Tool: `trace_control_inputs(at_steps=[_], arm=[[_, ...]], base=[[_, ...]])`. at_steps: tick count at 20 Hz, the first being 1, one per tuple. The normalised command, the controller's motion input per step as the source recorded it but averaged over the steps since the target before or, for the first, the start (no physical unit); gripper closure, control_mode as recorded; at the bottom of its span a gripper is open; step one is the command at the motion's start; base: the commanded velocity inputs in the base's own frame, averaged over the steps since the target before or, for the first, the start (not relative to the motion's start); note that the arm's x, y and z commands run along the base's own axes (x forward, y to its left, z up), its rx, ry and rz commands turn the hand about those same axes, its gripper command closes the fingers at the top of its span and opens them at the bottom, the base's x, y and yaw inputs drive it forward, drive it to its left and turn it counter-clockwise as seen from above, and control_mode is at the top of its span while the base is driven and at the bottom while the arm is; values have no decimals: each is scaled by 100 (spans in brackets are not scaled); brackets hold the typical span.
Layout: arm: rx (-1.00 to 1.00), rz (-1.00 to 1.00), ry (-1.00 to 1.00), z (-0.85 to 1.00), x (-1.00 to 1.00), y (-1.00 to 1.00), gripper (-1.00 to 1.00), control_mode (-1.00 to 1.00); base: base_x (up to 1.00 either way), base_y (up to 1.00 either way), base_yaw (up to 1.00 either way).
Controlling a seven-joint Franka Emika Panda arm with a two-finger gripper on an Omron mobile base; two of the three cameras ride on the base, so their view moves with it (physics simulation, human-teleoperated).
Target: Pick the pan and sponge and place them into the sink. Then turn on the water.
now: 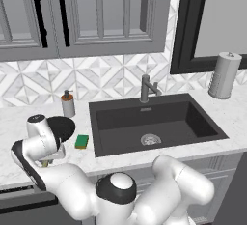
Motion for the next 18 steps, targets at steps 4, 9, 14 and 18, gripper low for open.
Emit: trace_control_inputs(at_steps=[4,9,14,18], arm=[[0,0,1,0,10,1,100,-100],[0,0,-4,16,3,-6,100,-100],[0,-3,-10,56,-18,-47,100,-100],[0,0,-12,33,-17,-89,100,-100]], base=[[0,0,0],[0,0,0],[0,0,0],[0,0,0]])
